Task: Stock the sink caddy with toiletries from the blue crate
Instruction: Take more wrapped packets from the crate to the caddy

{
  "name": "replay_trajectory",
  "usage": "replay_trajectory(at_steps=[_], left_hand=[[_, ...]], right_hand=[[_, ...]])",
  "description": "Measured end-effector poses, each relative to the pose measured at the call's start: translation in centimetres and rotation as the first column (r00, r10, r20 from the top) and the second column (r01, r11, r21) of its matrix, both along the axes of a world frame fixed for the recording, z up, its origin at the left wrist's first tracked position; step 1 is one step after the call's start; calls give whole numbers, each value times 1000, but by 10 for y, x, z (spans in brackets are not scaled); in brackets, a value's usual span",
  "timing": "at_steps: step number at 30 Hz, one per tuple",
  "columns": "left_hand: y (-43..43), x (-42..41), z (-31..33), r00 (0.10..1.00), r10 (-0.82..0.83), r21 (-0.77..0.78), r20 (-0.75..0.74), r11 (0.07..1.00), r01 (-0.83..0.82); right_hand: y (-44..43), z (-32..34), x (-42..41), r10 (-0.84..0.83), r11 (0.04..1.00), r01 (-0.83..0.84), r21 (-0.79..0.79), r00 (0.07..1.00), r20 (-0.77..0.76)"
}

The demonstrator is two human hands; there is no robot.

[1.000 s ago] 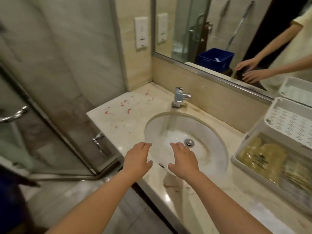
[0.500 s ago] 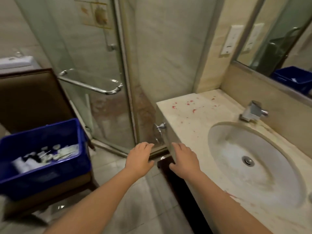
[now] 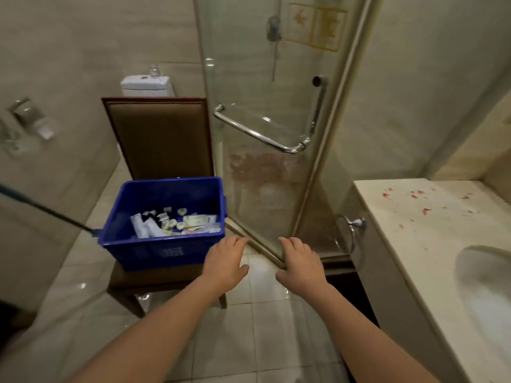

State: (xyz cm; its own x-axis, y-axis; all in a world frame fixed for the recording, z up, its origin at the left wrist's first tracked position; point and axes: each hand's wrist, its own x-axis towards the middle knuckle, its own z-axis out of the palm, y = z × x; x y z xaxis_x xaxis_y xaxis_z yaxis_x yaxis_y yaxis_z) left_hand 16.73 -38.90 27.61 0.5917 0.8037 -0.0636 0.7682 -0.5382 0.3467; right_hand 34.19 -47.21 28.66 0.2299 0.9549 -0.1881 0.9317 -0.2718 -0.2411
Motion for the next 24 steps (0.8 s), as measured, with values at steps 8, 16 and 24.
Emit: replay_trajectory(at_steps=[8, 16, 24], left_hand=[[38, -65, -16, 975, 217, -37, -44, 975, -218], [98, -83, -33, 914, 396, -47, -92, 915, -401], [159, -72, -45, 833, 547, -24, -85, 835, -550]], right_hand=[[78, -8, -53, 179, 983, -180, -43, 983, -29], [177, -19, -66, 387, 920, -389, -42, 921, -48], [271, -32, -58, 530, 844, -531, -71, 847, -37]])
